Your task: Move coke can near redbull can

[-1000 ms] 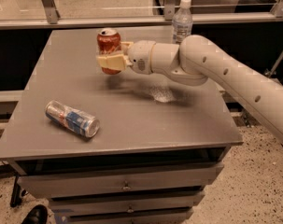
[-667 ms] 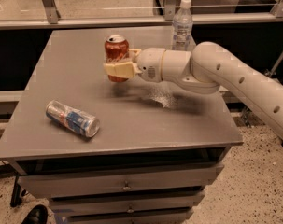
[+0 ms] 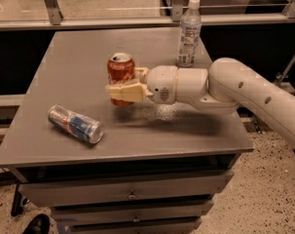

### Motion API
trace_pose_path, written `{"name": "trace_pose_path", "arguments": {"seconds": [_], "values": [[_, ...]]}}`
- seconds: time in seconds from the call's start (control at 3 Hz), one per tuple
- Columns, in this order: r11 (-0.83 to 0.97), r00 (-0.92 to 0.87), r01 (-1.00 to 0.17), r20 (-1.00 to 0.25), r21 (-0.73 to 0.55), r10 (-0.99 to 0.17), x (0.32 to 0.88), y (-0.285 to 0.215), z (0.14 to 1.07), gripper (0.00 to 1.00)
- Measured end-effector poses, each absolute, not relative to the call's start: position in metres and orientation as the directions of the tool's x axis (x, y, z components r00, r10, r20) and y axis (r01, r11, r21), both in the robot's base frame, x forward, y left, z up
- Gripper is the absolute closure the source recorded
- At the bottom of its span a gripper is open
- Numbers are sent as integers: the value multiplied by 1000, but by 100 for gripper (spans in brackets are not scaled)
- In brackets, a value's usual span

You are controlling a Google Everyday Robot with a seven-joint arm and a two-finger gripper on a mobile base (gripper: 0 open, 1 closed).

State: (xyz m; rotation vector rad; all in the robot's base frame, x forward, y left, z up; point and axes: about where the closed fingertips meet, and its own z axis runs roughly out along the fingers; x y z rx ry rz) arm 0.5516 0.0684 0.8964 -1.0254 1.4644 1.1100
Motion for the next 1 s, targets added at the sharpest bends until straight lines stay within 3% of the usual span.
{"name": "trace_pose_path", "arguments": {"seconds": [0.67,1.0], "values": [[120,-153,-983,-984,142,-86,497,80,880,100],[76,-139,-989,-984,131,-110,482,85,873,84]]}}
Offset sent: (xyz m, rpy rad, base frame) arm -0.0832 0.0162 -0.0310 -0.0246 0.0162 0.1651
